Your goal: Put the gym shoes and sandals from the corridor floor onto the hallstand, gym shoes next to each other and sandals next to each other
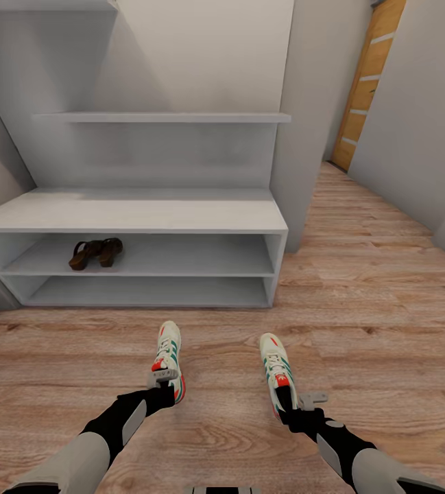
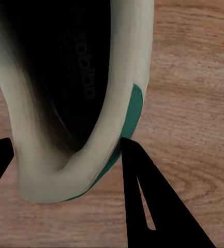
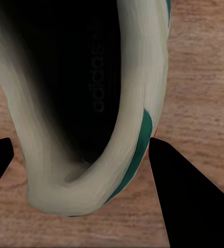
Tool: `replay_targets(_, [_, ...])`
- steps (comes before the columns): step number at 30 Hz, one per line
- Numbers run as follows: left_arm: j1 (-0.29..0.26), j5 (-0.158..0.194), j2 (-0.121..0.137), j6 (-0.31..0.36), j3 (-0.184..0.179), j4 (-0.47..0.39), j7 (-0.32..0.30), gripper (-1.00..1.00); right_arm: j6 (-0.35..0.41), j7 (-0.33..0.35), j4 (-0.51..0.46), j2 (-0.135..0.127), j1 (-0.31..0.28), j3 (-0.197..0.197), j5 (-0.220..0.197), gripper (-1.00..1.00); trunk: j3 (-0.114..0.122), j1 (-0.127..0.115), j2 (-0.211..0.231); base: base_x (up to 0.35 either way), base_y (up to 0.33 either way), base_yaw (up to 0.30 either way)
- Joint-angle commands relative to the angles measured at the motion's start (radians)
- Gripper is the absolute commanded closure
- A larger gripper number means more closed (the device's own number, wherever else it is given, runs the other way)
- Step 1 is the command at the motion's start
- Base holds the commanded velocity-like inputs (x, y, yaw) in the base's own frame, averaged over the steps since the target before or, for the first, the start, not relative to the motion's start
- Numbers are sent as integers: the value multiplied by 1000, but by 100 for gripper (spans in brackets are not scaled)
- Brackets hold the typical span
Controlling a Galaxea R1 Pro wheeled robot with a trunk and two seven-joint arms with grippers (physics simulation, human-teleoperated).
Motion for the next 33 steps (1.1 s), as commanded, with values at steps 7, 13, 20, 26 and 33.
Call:
replay_targets(7, [0,-3,0,0,0,0,-1,100,0,-2,0,0,0,0,-1,100,0,0,0,-9,11,0])
replay_targets(13, [0,-3,0,0,0,-1,-1,100,0,-2,0,0,0,0,-1,100,0,0,0,-1,1,0])
replay_targets(20, [0,-3,1,2,0,0,-2,100,0,-2,0,0,0,0,-1,100,0,0,0,0,90,0])
replay_targets(26, [0,-4,2,3,1,0,-2,100,0,-2,0,0,0,0,-1,100,0,0,0,3,294,0])
replay_targets(33, [0,-3,3,3,0,0,-2,100,0,-2,0,0,0,0,-1,100,0,0,0,54,269,0])
